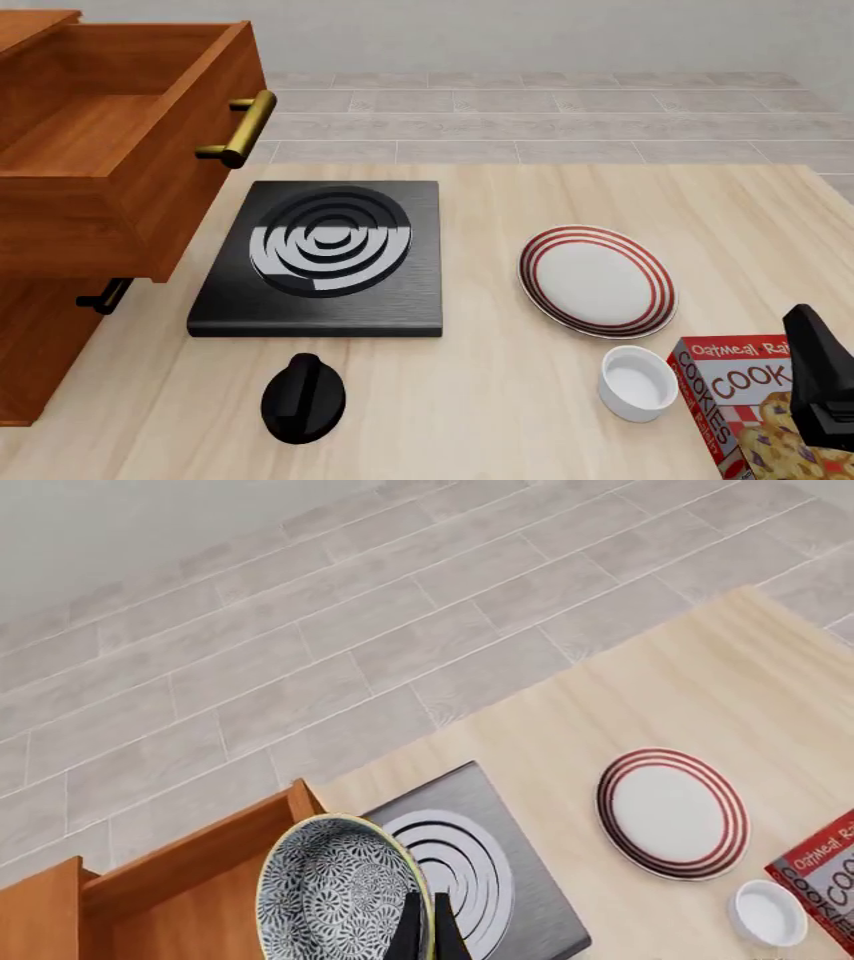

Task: Pick the akita bowl in the top layer of the wooden cabinet and place it on the plate.

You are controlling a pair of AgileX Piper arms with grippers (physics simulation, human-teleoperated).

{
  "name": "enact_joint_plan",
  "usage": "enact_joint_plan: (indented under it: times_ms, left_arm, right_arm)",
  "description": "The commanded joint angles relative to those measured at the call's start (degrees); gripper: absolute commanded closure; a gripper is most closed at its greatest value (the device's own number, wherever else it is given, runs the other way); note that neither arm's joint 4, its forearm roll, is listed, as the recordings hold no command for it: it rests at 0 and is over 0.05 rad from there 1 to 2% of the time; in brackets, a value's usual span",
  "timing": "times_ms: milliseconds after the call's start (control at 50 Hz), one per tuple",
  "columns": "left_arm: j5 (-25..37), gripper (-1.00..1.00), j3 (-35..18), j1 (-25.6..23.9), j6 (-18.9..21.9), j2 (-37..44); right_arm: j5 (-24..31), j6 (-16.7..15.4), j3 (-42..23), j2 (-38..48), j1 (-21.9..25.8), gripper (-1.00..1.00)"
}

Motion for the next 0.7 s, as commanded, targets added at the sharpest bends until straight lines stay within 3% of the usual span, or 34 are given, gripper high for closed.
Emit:
enact_joint_plan:
  times_ms: [20, 700]
  left_arm:
    - [-0.8, 1.00, -0.3, -1.4, 0.7, 0.4]
    - [-2.5, 1.00, -3.4, -8.8, 0.1, 4.7]
  right_arm:
    - [0.2, 0.5, 0.0, 0.1, -0.3, -1.00]
    - [-0.6, -0.9, 0.1, 2.5, -1.9, -1.00]
